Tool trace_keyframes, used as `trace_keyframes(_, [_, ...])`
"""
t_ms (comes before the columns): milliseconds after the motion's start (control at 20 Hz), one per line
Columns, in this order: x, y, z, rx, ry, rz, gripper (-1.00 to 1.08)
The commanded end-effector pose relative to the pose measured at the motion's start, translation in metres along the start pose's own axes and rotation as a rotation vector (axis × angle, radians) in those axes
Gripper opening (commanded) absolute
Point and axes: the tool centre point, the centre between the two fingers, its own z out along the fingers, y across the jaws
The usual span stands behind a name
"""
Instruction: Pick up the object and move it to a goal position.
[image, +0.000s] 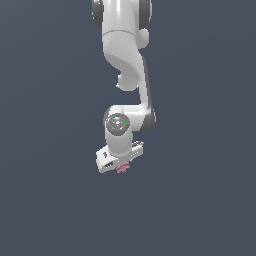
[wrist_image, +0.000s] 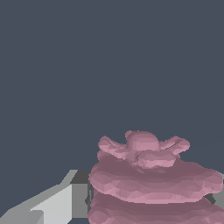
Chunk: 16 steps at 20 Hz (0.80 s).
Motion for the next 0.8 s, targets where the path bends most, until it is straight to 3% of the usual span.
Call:
trace_keyframes(0, [0.001, -0.003, 0.0, 0.0, 0.0, 0.0, -1.0])
trace_keyframes(250, [0.005, -0.026, -0.001, 0.0, 0.0, 0.0, -1.0])
trace_keyframes(750, [0.021, -0.109, -0.004, 0.0, 0.0, 0.0, -1.0])
